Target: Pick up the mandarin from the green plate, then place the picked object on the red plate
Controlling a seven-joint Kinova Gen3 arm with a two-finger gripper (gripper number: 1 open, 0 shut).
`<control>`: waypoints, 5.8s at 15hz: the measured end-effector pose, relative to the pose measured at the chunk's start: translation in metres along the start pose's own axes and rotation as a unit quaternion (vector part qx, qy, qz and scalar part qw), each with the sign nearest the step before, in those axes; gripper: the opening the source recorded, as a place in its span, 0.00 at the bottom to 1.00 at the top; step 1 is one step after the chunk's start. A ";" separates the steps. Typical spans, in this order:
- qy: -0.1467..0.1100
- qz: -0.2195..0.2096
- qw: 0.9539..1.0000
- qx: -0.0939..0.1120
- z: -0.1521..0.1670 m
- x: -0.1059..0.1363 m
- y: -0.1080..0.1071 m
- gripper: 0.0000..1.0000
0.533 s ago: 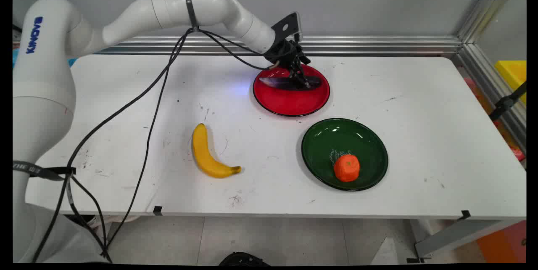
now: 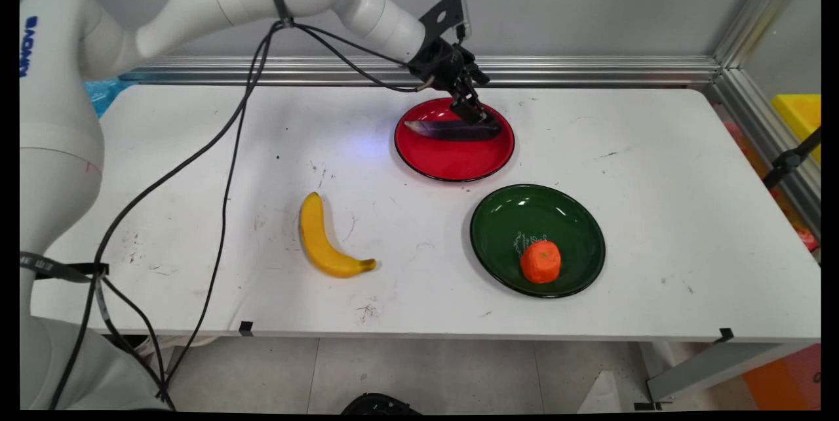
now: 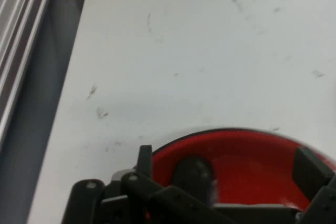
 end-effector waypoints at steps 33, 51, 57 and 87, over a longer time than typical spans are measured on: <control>-0.042 -0.019 0.993 -0.108 -0.007 0.059 0.226 1.00; -0.059 -0.037 0.994 -0.083 0.051 0.049 0.245 1.00; -0.059 -0.041 0.994 -0.079 0.063 0.046 0.248 1.00; -0.035 -0.027 0.998 -0.049 -0.051 0.033 0.129 0.00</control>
